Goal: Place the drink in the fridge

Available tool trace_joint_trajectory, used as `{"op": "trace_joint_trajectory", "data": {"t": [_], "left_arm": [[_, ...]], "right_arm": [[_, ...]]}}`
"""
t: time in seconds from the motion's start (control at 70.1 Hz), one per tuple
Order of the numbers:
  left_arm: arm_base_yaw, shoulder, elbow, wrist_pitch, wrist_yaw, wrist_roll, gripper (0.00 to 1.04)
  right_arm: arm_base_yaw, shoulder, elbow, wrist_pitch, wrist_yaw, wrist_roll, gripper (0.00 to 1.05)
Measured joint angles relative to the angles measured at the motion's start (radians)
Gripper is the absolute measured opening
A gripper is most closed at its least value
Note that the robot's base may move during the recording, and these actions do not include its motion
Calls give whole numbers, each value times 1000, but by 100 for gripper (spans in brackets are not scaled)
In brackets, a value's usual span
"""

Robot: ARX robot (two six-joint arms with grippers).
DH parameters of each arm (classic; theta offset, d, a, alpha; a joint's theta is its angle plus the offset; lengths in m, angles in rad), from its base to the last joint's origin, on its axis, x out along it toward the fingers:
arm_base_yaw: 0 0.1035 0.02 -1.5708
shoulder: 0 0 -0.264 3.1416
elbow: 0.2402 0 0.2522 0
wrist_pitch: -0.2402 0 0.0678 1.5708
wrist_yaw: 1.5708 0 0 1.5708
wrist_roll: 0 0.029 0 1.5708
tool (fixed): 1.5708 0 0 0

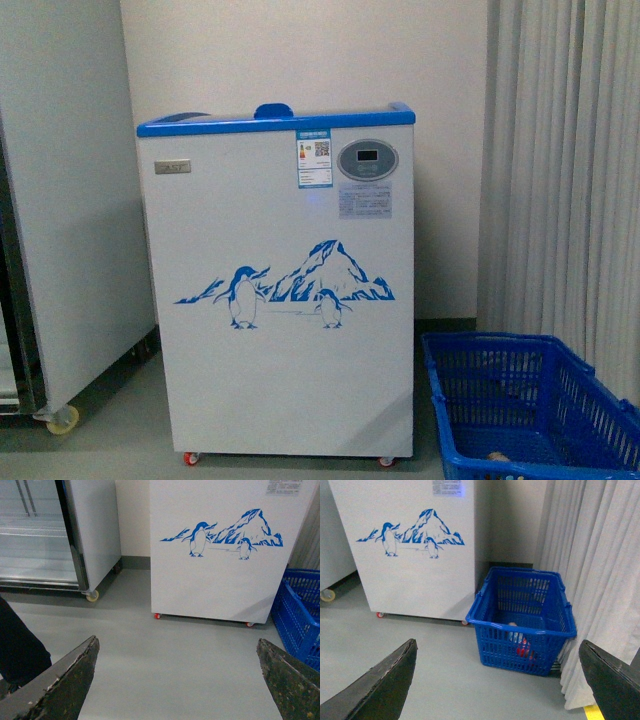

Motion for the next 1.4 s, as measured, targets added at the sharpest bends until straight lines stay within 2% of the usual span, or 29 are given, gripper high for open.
{"op": "trace_joint_trajectory", "data": {"t": [1.399], "left_arm": [[0,0,0,0,0,0,97]], "right_arm": [[0,-1,0,0,0,0,97]]}}
